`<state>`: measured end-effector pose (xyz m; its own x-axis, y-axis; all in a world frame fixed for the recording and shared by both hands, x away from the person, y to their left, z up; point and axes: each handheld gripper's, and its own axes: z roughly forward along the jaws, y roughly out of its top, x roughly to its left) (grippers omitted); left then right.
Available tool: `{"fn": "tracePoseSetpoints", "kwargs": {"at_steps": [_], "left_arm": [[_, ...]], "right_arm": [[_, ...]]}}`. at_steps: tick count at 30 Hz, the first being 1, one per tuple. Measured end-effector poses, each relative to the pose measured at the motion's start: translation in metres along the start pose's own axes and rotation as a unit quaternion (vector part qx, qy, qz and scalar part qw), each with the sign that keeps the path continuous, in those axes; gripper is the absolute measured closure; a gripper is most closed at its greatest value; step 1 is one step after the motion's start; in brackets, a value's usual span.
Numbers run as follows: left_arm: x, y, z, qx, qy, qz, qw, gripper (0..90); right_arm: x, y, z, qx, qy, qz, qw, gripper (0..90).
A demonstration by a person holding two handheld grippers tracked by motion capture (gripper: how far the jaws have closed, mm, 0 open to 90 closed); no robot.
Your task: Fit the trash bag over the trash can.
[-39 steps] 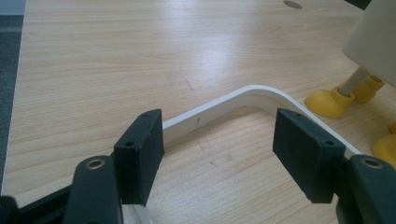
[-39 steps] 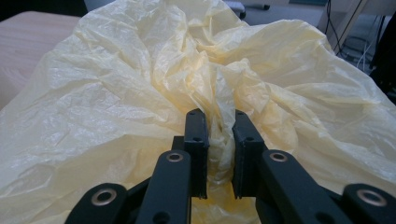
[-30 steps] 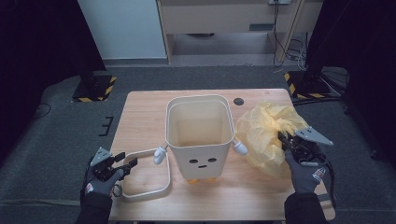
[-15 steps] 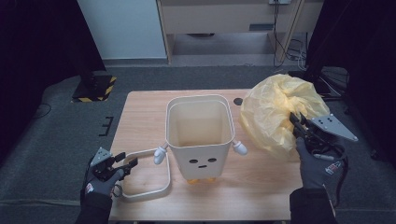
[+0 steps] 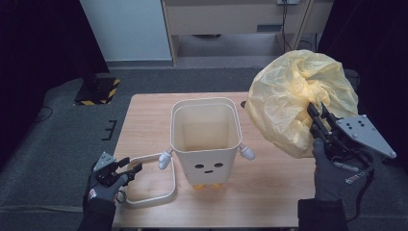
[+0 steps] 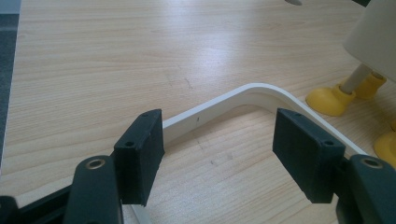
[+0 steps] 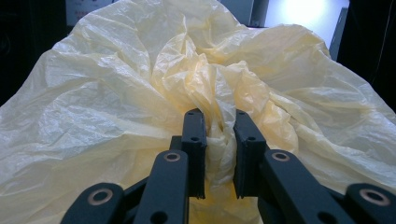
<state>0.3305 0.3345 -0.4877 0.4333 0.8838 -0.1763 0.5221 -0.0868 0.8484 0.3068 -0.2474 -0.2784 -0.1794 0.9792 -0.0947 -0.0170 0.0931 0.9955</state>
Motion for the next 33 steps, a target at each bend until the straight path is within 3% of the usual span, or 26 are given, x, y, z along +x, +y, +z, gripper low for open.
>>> {"fn": "tracePoseSetpoints", "kwargs": {"at_steps": [8,18,28,33], "left_arm": [[0.000,0.000,0.000,-0.001,0.000,-0.001,1.0000,33.2],[0.000,0.000,0.000,0.000,0.000,0.000,1.0000,33.2],[0.001,0.000,0.000,0.001,0.000,0.001,1.0000,33.3],[0.001,0.000,0.000,0.002,0.001,0.002,1.0000,33.3]], "right_arm": [[0.024,0.018,-0.019,-0.045,-0.009,-0.008,0.9989,77.4],[0.062,0.037,-0.042,-0.097,-0.007,-0.005,0.9952,77.2],[0.110,0.040,-0.050,-0.111,0.004,-0.012,0.9938,76.8],[0.132,0.036,-0.047,-0.109,0.024,-0.011,0.9937,76.8]]}}
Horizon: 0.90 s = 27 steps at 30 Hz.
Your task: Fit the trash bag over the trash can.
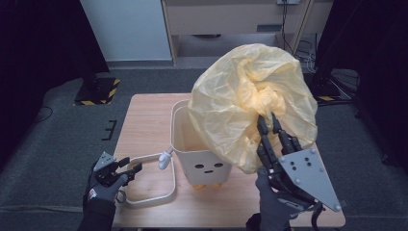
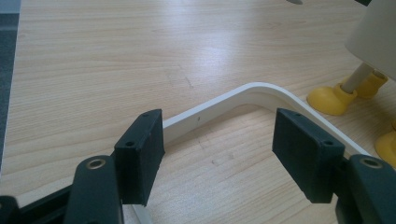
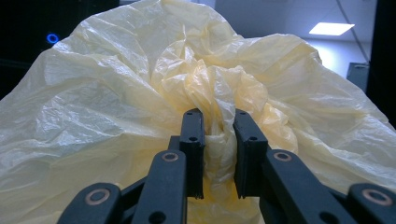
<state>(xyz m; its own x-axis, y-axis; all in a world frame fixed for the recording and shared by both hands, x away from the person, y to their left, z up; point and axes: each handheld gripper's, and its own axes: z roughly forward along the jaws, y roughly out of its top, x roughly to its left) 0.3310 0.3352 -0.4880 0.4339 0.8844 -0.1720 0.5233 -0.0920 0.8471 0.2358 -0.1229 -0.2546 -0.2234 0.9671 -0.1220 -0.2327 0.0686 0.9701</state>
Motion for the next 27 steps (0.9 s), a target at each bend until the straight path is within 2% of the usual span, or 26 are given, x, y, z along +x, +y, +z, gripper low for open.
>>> {"fn": "tracePoseSetpoints", "kwargs": {"at_steps": [5,11,15,22,27], "left_arm": [[0.000,0.000,0.000,0.000,0.000,0.000,1.0000,33.3],[0.000,0.000,0.000,0.000,0.000,0.000,1.0000,33.3],[0.001,0.000,0.001,0.001,0.000,0.000,1.0000,33.3],[0.001,0.000,0.001,0.000,-0.001,0.000,1.0000,33.3],[0.001,0.000,0.001,0.000,-0.001,0.001,1.0000,33.2]], "right_arm": [[0.018,0.003,-0.001,-0.005,0.025,0.005,0.9997,76.7],[0.032,0.005,0.002,-0.008,0.032,0.000,0.9995,76.4],[0.044,0.001,0.008,-0.009,0.047,0.010,0.9988,76.4],[0.058,-0.002,0.015,-0.002,0.069,0.016,0.9975,75.9],[0.059,-0.007,0.028,0.015,0.075,0.022,0.9968,75.8]]}}
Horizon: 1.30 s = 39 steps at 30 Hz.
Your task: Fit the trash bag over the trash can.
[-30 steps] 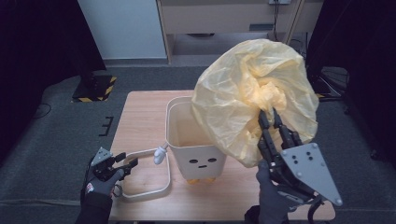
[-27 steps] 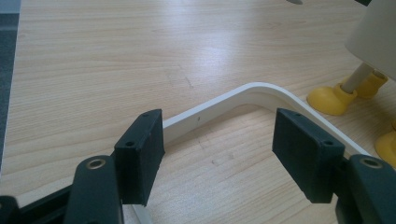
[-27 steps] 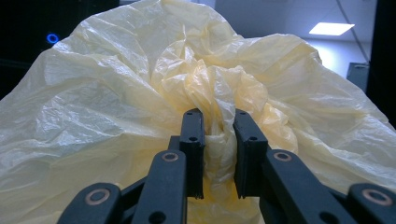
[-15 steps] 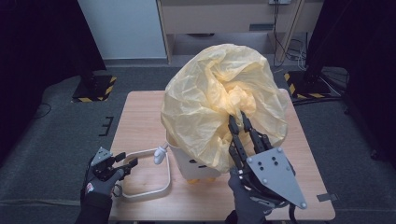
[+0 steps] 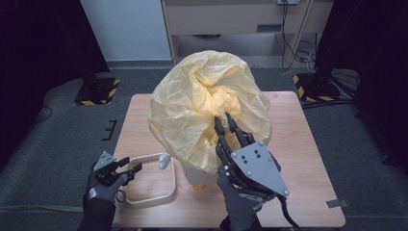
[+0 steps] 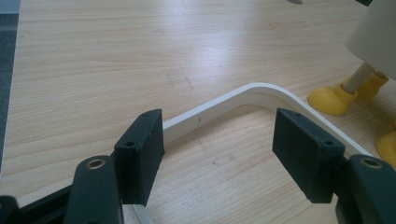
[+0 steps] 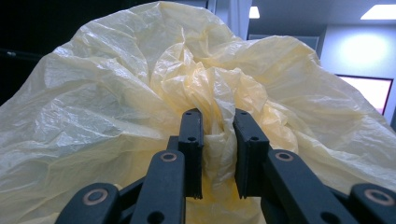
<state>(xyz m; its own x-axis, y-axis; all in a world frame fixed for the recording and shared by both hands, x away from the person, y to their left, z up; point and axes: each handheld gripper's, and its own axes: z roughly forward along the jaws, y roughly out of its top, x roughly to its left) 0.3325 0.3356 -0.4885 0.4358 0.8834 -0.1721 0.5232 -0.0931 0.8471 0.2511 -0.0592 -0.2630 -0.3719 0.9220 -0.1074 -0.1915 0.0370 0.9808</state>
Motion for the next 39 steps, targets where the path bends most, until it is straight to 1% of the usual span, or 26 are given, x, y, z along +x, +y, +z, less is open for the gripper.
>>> {"fn": "tracePoseSetpoints", "kwargs": {"at_steps": [4,9,12,15,17,18,22,25,29,32,36,39], "left_arm": [[0.000,0.000,0.000,-0.001,0.000,0.001,1.0000,33.3],[0.000,0.000,0.000,-0.001,0.000,0.001,1.0000,33.2],[0.000,0.000,0.000,-0.002,0.000,0.000,1.0000,33.2],[0.000,0.000,0.000,-0.002,0.000,0.001,1.0000,33.2],[0.000,0.000,0.000,-0.002,0.000,0.000,1.0000,33.2],[0.000,0.000,0.000,-0.001,0.000,0.000,1.0000,33.2],[0.000,0.000,0.000,-0.002,0.000,0.000,1.0000,33.2],[0.000,0.001,-0.001,-0.004,0.000,0.001,1.0000,33.2],[0.000,0.001,-0.002,-0.012,0.002,0.001,0.9999,33.3],[-0.001,0.003,-0.005,-0.029,0.004,0.000,0.9996,33.4],[-0.002,0.005,-0.008,-0.045,0.007,0.001,0.9990,33.4],[-0.002,0.007,-0.011,-0.058,0.009,0.003,0.9983,33.5]], "right_arm": [[0.000,-0.007,0.011,0.014,0.007,0.010,0.9998,75.4],[0.001,-0.014,0.025,0.031,0.014,0.012,0.9993,73.1],[0.000,-0.016,0.034,0.047,0.027,0.019,0.9983,68.0],[-0.002,-0.017,0.039,0.061,0.043,0.037,0.9965,60.0],[-0.004,-0.017,0.040,0.061,0.048,0.046,0.9959,54.6],[-0.005,-0.016,0.039,0.058,0.048,0.049,0.9959,54.1],[-0.009,-0.012,0.035,0.044,0.048,0.053,0.9965,47.0],[-0.013,-0.009,0.033,0.036,0.051,0.061,0.9962,45.2],[-0.021,-0.004,0.028,0.028,0.064,0.077,0.9945,42.9],[-0.032,-0.001,0.025,0.027,0.076,0.091,0.9926,40.8],[-0.055,0.000,0.021,0.033,0.076,0.105,0.9910,40.3],[-0.075,0.000,0.019,0.039,0.070,0.109,0.9908,39.7]]}}
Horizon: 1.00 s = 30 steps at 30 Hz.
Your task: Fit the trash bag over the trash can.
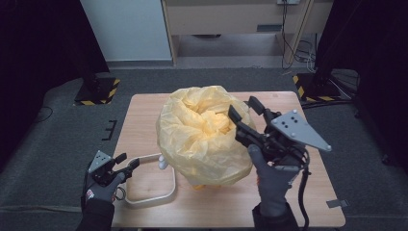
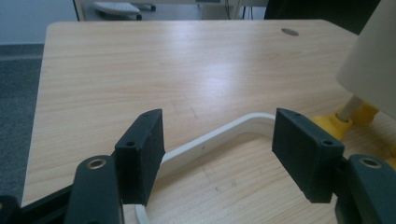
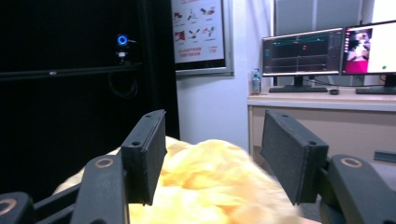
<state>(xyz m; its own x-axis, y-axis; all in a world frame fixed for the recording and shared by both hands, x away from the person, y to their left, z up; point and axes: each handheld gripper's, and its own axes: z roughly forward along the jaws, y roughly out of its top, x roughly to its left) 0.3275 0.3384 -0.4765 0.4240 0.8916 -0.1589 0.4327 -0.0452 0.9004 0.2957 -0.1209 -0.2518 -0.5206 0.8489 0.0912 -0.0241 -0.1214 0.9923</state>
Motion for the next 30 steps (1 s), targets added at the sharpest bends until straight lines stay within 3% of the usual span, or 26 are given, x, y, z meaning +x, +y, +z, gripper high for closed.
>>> {"fn": "tracePoseSetpoints", "kwargs": {"at_steps": [8,12,21,26,30], "left_arm": [[-0.001,0.007,-0.008,-0.035,0.005,-0.008,0.9993,33.6],[-0.002,0.010,-0.010,-0.047,0.006,-0.006,0.9989,33.8],[-0.009,0.028,-0.018,-0.088,-0.001,-0.002,0.9961,33.7],[-0.014,0.041,-0.022,-0.115,-0.008,0.007,0.9933,33.9],[-0.019,0.054,-0.024,-0.133,-0.007,0.019,0.9909,33.9]], "right_arm": [[-0.048,-0.001,-0.011,0.008,-0.021,-0.001,0.9998,39.0],[-0.064,-0.009,-0.013,0.024,-0.021,0.003,0.9995,39.0],[-0.058,-0.033,0.002,0.065,0.006,-0.009,0.9978,37.4],[-0.057,-0.048,0.015,0.094,-0.012,-0.030,0.9950,37.7],[-0.059,-0.052,0.017,0.098,-0.003,-0.026,0.9948,37.7]]}}
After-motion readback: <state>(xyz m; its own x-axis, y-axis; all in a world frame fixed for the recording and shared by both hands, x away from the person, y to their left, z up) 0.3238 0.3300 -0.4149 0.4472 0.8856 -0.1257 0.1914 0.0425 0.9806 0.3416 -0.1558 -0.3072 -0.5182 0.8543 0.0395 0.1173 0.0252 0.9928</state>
